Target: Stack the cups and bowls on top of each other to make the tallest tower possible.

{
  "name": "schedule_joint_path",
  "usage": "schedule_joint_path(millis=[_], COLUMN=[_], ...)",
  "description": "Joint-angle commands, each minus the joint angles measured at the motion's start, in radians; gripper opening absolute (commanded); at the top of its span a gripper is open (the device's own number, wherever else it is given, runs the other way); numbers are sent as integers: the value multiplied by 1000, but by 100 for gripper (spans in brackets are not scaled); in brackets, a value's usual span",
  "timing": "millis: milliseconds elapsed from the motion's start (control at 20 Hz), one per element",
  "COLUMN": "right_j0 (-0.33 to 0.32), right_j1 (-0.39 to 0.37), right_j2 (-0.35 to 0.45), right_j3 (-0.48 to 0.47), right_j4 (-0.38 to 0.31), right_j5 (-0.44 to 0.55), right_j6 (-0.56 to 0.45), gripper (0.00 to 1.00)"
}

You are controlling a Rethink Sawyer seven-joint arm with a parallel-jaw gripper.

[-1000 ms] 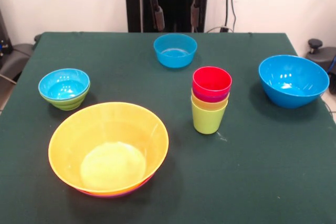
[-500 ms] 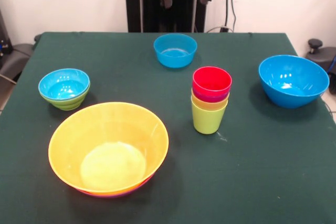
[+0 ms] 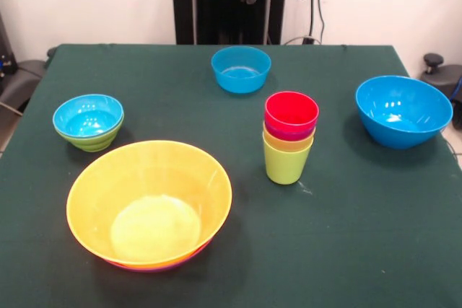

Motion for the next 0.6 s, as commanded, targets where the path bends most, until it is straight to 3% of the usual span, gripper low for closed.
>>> schedule_joint_path(millis=[50, 600], right_j0=[37, 58], right_j1=[26, 20], right_j2=[33, 48], right_j3=[148, 248], right_j4=[-45, -1], right_j5=[-90, -166], right_j6=[90, 101], gripper=[100, 100])
